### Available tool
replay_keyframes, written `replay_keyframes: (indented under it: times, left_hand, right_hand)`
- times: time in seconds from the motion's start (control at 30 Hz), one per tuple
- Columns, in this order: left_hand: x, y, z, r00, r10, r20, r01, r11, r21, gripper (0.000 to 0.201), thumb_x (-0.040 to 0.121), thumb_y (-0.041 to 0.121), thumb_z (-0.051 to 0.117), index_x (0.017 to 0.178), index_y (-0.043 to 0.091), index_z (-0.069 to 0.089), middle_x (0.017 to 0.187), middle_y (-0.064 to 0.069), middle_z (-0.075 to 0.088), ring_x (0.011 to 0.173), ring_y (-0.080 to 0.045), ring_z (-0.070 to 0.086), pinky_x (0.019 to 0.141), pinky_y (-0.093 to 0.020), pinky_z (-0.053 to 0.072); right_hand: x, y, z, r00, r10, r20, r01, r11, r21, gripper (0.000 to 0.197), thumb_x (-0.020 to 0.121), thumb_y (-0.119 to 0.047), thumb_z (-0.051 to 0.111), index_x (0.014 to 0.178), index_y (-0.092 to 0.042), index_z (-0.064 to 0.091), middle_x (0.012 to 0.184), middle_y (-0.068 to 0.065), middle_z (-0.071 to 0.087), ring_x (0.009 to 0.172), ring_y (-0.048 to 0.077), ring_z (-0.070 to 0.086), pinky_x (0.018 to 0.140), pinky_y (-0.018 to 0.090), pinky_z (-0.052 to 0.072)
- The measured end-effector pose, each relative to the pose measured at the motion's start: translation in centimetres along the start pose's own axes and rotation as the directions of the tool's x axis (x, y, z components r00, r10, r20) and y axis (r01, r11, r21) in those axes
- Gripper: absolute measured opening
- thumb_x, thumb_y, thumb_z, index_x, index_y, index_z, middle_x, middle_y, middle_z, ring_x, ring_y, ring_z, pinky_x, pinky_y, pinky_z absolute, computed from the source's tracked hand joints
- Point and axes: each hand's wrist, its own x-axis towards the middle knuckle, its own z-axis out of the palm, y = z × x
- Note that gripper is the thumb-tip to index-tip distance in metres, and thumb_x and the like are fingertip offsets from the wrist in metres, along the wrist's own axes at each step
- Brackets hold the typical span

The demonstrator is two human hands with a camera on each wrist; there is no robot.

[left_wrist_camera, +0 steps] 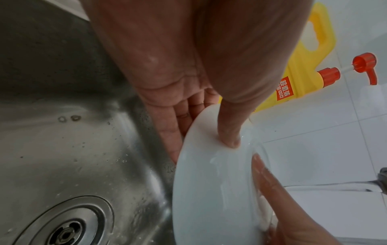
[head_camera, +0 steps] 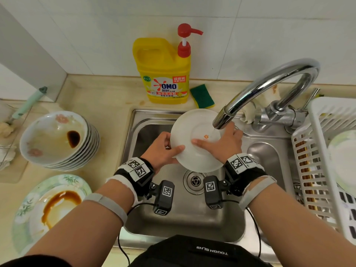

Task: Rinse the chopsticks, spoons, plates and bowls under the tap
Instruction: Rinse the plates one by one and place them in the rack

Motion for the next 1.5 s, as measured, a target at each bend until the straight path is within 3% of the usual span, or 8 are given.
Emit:
replay_keyframes:
  times: [0.37,0.5,0.7,0.9,1.0,1.13,1.3,1.5]
  left_hand:
    - [-0.8,-0.5,1.2,0.999,-0.03,0.025,0.03,1.0,-0.006,0.046,0.089,0.011,0.076,0.123,0.003,0.045,0.123,-0.016,0.062,0.105,-0.022,0.067,0.071,-0.035,0.062]
    - [-0.9,-0.6,1.4,0.998,-0.032,0.05,0.032,1.0,0.0,0.047,0.088,0.012,0.077,0.122,0.004,0.046,0.123,-0.015,0.063,0.109,-0.027,0.068,0.077,-0.046,0.064]
    - [-0.7,-0.4,0.9,0.999,-0.032,0.016,0.033,0.999,-0.022,0.045,0.088,0.014,0.078,0.122,0.005,0.05,0.121,-0.015,0.065,0.11,-0.026,0.067,0.076,-0.043,0.064]
    - [-0.3,0.1,0.8,0.999,-0.029,-0.035,0.028,0.999,-0.02,0.045,0.09,0.015,0.076,0.126,0.004,0.051,0.119,-0.017,0.064,0.106,-0.026,0.067,0.076,-0.041,0.064]
    - [-0.3,0.1,1.0,1.0,-0.015,-0.013,0.015,1.0,0.004,0.045,0.089,0.015,0.077,0.125,0.005,0.051,0.117,-0.017,0.064,0.103,-0.024,0.068,0.07,-0.034,0.062]
    - [-0.5,-0.3,1.5,0.999,-0.034,0.012,0.035,0.999,-0.026,0.046,0.089,0.014,0.077,0.124,0.005,0.049,0.118,-0.017,0.065,0.104,-0.025,0.068,0.069,-0.033,0.061]
    - [-0.4,-0.4,0.7,0.996,-0.082,0.019,0.083,0.991,-0.102,0.047,0.089,0.013,0.076,0.127,0.006,0.05,0.123,-0.015,0.065,0.113,-0.028,0.067,0.082,-0.046,0.063]
    - [-0.3,-0.4,0.0,0.994,-0.104,-0.012,0.1,0.976,-0.192,0.047,0.093,0.02,0.072,0.133,0.019,0.049,0.13,-0.008,0.064,0.115,-0.026,0.065,0.08,-0.039,0.061]
  right_hand:
    - [0.0,-0.1,0.0,0.996,0.058,-0.063,-0.052,0.995,0.085,0.113,0.064,-0.069,0.084,0.15,-0.027,0.025,0.149,0.014,0.03,0.137,0.038,0.037,0.114,0.048,0.037]
    - [0.4,0.5,-0.3,0.991,0.114,-0.065,-0.101,0.98,0.174,0.095,0.071,-0.069,0.078,0.145,-0.034,0.031,0.147,0.013,0.033,0.131,0.038,0.043,0.111,0.05,0.04]
    - [1.7,2.2,-1.1,0.999,-0.04,-0.036,0.046,0.98,0.195,0.062,0.092,-0.054,0.064,0.146,-0.028,0.045,0.151,0.005,0.045,0.139,0.027,0.041,0.114,0.045,0.036]
    - [0.9,2.7,-1.0,0.986,-0.071,0.148,0.06,0.995,0.081,0.115,0.064,-0.071,0.079,0.156,-0.032,0.024,0.152,0.009,0.031,0.142,0.028,0.03,0.115,0.049,0.034]
    - [0.3,2.5,-0.5,0.993,-0.078,0.089,0.073,0.996,0.057,0.127,0.06,-0.065,0.088,0.157,-0.032,0.015,0.154,0.008,0.024,0.144,0.028,0.026,0.115,0.048,0.032]
    - [0.3,1.5,-0.3,0.999,-0.019,-0.048,0.024,0.994,0.104,0.108,0.066,-0.069,0.082,0.151,-0.032,0.025,0.152,0.011,0.027,0.141,0.033,0.033,0.114,0.048,0.036]
    - [0.2,1.4,-1.3,0.997,-0.065,-0.044,0.073,0.976,0.206,0.062,0.093,-0.049,0.067,0.146,-0.032,0.038,0.15,0.013,0.032,0.13,0.029,0.043,0.096,0.03,0.031]
    - [-0.2,1.9,-0.9,0.99,-0.144,0.015,0.137,0.965,0.222,0.088,0.08,-0.046,0.081,0.151,-0.03,0.031,0.153,0.003,0.028,0.136,0.019,0.034,0.11,0.039,0.034]
